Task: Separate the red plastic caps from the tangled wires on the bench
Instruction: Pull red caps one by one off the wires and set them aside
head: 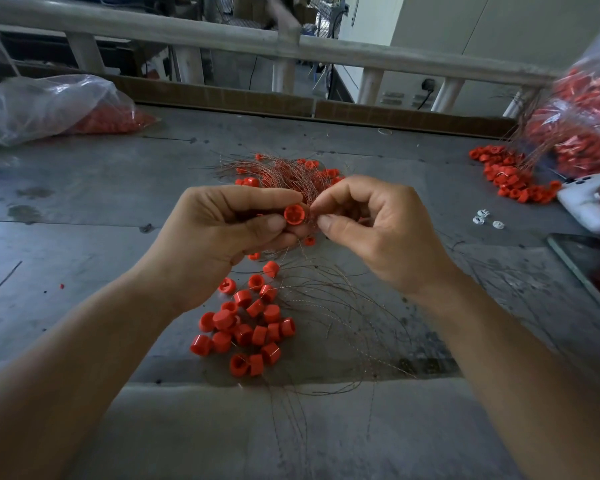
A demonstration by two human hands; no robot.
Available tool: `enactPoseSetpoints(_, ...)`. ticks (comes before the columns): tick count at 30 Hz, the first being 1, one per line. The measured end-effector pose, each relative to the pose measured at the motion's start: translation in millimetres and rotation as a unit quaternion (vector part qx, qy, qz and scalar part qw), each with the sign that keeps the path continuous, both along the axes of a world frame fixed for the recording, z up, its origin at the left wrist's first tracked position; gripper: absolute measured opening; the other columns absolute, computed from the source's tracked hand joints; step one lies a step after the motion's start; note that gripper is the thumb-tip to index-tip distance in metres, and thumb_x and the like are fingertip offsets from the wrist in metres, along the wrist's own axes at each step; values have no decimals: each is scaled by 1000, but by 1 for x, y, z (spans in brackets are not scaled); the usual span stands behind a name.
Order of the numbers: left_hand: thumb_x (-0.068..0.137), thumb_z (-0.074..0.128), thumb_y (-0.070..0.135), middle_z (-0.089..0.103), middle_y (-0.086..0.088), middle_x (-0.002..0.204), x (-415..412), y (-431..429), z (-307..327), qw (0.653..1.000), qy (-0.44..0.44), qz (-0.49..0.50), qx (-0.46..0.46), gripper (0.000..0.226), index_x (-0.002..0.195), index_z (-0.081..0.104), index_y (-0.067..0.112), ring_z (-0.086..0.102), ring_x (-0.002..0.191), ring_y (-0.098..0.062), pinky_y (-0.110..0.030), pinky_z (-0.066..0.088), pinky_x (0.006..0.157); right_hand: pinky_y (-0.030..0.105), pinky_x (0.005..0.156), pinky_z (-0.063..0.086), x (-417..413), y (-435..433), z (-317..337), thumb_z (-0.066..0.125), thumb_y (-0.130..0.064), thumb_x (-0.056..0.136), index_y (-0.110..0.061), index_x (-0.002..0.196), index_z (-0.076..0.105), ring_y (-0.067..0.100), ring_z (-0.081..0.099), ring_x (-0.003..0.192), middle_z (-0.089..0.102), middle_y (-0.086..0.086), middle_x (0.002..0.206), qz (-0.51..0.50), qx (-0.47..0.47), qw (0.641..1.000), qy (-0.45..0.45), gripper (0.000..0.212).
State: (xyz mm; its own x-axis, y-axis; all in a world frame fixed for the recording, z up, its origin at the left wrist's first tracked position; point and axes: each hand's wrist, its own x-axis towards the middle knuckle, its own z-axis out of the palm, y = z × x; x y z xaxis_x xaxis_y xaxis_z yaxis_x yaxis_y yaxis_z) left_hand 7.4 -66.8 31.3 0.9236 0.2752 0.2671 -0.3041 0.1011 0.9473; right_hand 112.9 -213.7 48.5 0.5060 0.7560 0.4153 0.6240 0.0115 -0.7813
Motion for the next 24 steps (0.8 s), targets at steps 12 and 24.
enactPoseSetpoints(12, 63, 64, 8, 72, -6, 80, -2, 3, -1, 993, -5, -100, -62, 25, 85, 75, 12, 70, 75, -14, -17, 54, 65, 23, 53, 45, -3, 1, 3, 69, 6, 72, -17, 68, 43, 16, 52, 59, 56, 10, 67, 41, 13, 993, 106, 35)
enactPoseSetpoints(24, 61, 64, 9, 72, -7, 79, -1, -4, -3, 992, 7, -91, -90, 21, 80, 75, 10, 70, 73, -13, -16, 54, 63, 24, 65, 52, 26, -1, -5, 72, -20, 74, -22, 72, 57, 9, 61, 63, 62, -5, 66, -50, -37, 995, 82, 15)
